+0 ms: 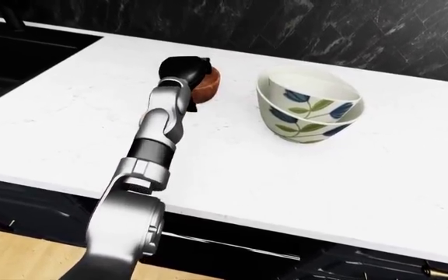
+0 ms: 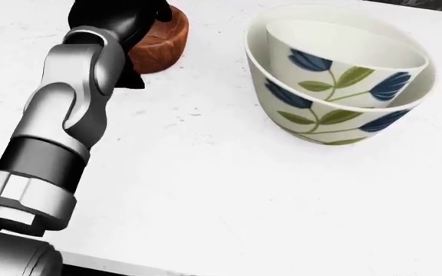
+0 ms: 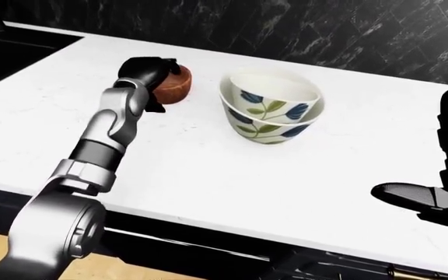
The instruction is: Stack the bowls from largest to smallest.
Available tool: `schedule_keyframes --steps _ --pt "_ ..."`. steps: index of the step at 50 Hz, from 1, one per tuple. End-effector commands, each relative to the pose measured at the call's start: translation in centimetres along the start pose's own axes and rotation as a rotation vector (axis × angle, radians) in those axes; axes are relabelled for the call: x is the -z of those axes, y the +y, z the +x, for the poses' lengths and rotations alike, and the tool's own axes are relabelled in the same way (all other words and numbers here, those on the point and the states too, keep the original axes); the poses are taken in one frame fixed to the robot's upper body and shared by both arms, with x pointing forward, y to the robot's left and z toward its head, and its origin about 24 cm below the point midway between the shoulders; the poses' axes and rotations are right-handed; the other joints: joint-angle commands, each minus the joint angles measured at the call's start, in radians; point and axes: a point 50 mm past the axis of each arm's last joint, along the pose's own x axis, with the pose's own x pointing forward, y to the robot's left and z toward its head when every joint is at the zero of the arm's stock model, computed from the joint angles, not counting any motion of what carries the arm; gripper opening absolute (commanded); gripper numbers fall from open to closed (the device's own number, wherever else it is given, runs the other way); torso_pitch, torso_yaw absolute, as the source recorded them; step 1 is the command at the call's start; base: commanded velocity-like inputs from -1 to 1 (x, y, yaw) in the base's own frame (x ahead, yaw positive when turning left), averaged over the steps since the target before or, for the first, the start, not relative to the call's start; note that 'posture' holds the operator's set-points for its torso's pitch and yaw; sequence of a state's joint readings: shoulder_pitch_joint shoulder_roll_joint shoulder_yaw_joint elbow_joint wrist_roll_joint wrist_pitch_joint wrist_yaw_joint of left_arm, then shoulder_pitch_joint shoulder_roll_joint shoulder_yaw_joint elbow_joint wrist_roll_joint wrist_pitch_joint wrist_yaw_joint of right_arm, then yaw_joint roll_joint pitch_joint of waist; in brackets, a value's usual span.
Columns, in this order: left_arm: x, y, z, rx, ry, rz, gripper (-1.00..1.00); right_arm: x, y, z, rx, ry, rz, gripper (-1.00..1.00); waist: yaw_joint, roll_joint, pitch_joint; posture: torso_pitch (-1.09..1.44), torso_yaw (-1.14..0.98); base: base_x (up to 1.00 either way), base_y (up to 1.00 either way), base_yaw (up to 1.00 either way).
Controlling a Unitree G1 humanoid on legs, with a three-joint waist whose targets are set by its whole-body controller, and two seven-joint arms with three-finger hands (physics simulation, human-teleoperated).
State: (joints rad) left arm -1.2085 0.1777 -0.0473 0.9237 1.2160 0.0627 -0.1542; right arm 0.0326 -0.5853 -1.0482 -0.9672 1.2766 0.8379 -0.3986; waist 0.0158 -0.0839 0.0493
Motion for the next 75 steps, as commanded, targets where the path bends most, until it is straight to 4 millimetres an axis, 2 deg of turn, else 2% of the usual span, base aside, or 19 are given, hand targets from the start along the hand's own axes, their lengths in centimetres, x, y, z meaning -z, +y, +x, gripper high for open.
schedule_keyframes --steps 1,17,30,40,43,44,46,54,62,71,75 --pt "-0.7 3.0 0.1 -0.113 -0.027 0.003 0.18 -0.8 0.1 0.0 -0.003 -0.052 -0.015 1.0 0.0 -0.003 -0.024 0.0 0.0 0.0 0.0 0.0" --pt "-0.7 0.8 0.5 -0.068 -0.004 0.058 0.12 0.2 0.0 -0.1 0.0 -0.04 -0.011 1.0 -0.002 -0.002 -0.027 0.0 0.0 0.0 0.0 0.0" --pt "-0.6 -0.8 0.6 -0.043 0.013 0.086 -0.15 1.0 -0.5 -0.3 0.01 -0.032 -0.009 1.0 -0.003 0.0 -0.033 0.0 0.0 0.0 0.0 0.0" --pt "0.2 -0.4 0.6 -0.063 0.02 0.095 -0.26 1.3 -0.5 -0.2 0.012 -0.026 -0.009 1.0 -0.006 0.004 -0.037 0.0 0.0 0.0 0.0 0.0" --pt "0.3 0.5 0.6 -0.088 0.011 0.094 -0.44 1.2 -0.6 -0.3 0.013 -0.028 -0.009 1.0 -0.006 0.005 -0.037 0.0 0.0 0.0 0.0 0.0" --pt "0.4 0.6 0.6 -0.088 0.012 0.095 -0.73 1.1 -0.6 -0.3 0.012 -0.029 -0.01 1.0 -0.006 0.005 -0.037 0.0 0.0 0.0 0.0 0.0" --pt "0.3 1.4 0.6 -0.096 0.005 0.09 -0.76 0.8 -0.5 -0.4 0.011 -0.032 -0.01 1.0 -0.006 0.005 -0.036 0.0 0.0 0.0 0.0 0.0" --pt "-0.1 5.1 0.2 -0.148 -0.039 0.056 -0.87 0.2 -0.5 -0.4 0.009 -0.04 -0.012 1.0 -0.006 0.004 -0.028 0.0 0.0 0.0 0.0 0.0" --pt "-1.2 7.6 -0.4 -0.183 -0.09 0.005 -0.91 -0.2 -0.3 -0.5 0.007 -0.045 -0.009 1.0 -0.005 0.003 -0.02 0.0 0.0 0.0 0.0 0.0" --pt "-4.9 10.8 -1.6 -0.179 -0.207 -0.155 -0.91 -0.3 -0.2 -0.5 0.005 -0.047 -0.003 1.0 -0.002 0.0 -0.014 0.0 0.0 0.0 0.0 0.0" --pt "-5.5 11.9 -1.9 -0.186 -0.225 -0.171 -0.89 -0.3 -0.2 -0.5 0.006 -0.048 0.0 1.0 -0.001 -0.001 -0.01 0.0 0.0 0.0 0.0 0.0"
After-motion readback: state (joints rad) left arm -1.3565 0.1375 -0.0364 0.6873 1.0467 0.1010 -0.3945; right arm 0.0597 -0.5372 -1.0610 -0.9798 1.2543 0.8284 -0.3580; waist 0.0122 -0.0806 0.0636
